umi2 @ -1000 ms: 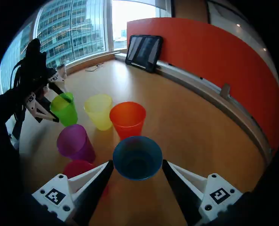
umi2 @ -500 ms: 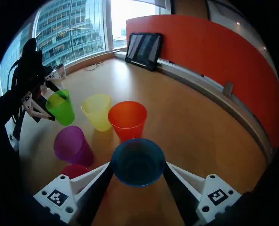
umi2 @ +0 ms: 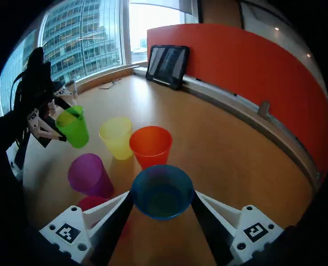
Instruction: Pour water
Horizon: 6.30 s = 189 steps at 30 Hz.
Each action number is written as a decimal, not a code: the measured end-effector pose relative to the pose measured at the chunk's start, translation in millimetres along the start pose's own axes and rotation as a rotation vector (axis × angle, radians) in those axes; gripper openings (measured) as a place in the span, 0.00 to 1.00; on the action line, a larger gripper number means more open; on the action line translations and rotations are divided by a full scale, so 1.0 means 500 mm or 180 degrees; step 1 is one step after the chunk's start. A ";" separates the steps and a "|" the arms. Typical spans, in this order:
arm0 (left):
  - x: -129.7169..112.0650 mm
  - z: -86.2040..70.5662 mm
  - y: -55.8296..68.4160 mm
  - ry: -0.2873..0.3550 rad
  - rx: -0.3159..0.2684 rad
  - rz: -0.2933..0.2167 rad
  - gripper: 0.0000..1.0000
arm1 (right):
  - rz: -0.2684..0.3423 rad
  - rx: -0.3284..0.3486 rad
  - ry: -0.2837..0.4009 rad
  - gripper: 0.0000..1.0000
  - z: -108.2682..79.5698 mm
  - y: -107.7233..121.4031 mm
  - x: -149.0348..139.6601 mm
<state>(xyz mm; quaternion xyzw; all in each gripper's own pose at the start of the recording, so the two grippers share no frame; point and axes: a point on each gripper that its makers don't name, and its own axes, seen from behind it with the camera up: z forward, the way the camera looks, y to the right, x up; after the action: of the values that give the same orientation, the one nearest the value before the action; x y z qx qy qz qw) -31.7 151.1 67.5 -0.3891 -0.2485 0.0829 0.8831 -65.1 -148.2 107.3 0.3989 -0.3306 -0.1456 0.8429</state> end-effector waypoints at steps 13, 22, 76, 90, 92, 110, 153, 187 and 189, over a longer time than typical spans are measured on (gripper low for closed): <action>0.088 -0.040 0.003 0.0438 0.0079 -0.0045 0.85 | 0.0045 -0.0138 0.0519 0.92 -0.090 -0.002 0.090; 0.160 -0.067 0.016 0.0756 0.0103 -0.0058 0.85 | 0.0032 -0.0210 0.0913 0.92 -0.146 -0.013 0.150; 0.291 -0.126 0.089 0.1422 -0.0058 0.0058 0.84 | -0.0302 -0.0228 0.2120 0.92 -0.292 -0.121 0.363; 0.290 -0.131 0.119 0.1470 -0.0125 0.0102 0.84 | -0.0721 -0.0282 0.2128 0.92 -0.311 -0.156 0.403; 0.291 -0.132 0.122 0.1482 -0.0140 0.0103 0.84 | -0.0793 -0.0293 0.2128 0.92 -0.314 -0.161 0.411; 0.293 -0.133 0.149 0.1529 -0.0217 0.0170 0.84 | -0.1562 -0.0540 0.2146 0.91 -0.351 -0.190 0.481; 0.295 -0.130 0.179 0.1565 -0.0349 0.0189 0.84 | -0.3155 -0.1220 0.2027 0.91 -0.354 -0.224 0.614; 0.293 -0.130 0.182 0.1556 -0.0369 0.0210 0.84 | -0.3694 -0.1552 0.2015 0.91 -0.378 -0.218 0.662; 0.293 -0.130 0.183 0.1555 -0.0372 0.0209 0.84 | -0.3727 -0.1567 0.2013 0.91 -0.379 -0.218 0.664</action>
<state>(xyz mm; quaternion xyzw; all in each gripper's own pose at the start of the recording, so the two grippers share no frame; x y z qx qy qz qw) 131.5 221.4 18.5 -0.4558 -0.0194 0.0006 0.8899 310.0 -278.0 82.0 0.3321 0.2412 -0.5225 0.7473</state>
